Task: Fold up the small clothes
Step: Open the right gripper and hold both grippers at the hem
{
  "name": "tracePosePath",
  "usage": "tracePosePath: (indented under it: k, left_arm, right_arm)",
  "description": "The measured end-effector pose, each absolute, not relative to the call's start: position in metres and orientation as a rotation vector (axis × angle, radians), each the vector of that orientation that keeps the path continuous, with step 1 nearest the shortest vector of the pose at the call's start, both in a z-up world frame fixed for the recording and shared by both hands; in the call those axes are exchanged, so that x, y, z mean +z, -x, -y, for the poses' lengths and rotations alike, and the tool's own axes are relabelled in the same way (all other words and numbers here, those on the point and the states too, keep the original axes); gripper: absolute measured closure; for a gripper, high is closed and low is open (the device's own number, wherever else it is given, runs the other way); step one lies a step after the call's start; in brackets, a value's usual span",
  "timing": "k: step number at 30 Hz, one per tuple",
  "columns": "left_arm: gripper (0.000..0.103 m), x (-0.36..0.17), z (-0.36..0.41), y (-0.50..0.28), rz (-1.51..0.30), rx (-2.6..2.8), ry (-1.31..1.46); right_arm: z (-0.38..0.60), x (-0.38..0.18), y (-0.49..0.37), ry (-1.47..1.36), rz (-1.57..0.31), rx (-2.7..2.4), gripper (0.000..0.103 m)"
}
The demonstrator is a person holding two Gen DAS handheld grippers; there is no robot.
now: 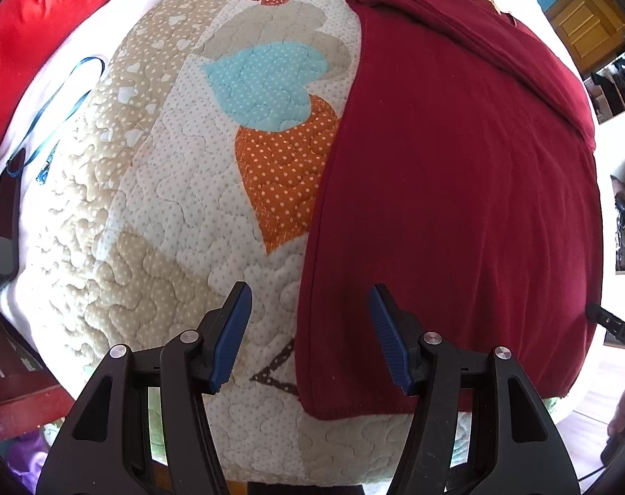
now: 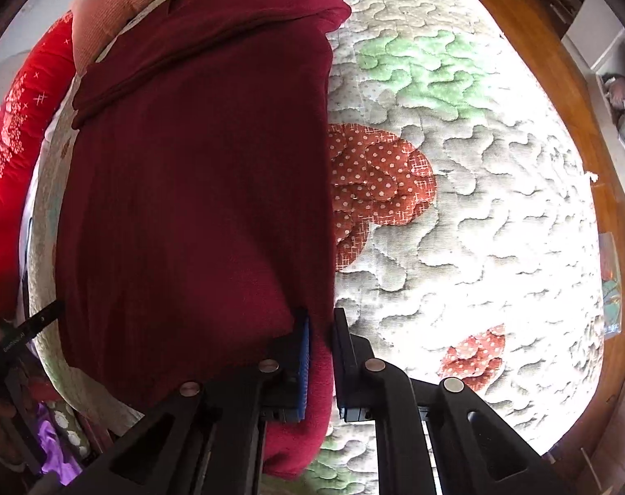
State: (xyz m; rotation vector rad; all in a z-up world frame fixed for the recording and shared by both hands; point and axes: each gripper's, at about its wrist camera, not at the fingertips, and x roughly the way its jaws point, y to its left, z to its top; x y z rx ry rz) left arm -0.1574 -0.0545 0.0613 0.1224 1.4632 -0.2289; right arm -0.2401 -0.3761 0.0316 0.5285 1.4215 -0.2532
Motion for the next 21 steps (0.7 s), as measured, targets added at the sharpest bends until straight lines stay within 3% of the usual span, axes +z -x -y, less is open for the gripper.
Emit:
tracePosePath:
  k: [9,11,15,21]
  left_arm:
    - [0.044,0.066,0.040,0.170,-1.489,-0.209,-0.089]
    - [0.044,0.069,0.033,0.169,-1.487,-0.214,-0.079]
    - [0.044,0.068,0.013,0.166,-1.505,-0.254,-0.001]
    - [0.044,0.059,-0.015,0.176,-1.553,-0.289,0.080]
  right_arm:
    - [0.389,0.029,0.246,-0.623,-1.469,-0.268,0.093]
    - [0.397,0.028,0.253,-0.707,-1.471,-0.268,0.089]
    - [0.399,0.032,0.267,-0.742,-1.463,-0.224,0.057]
    - [0.386,0.023,0.300,-0.801,-1.483,-0.140,0.056]
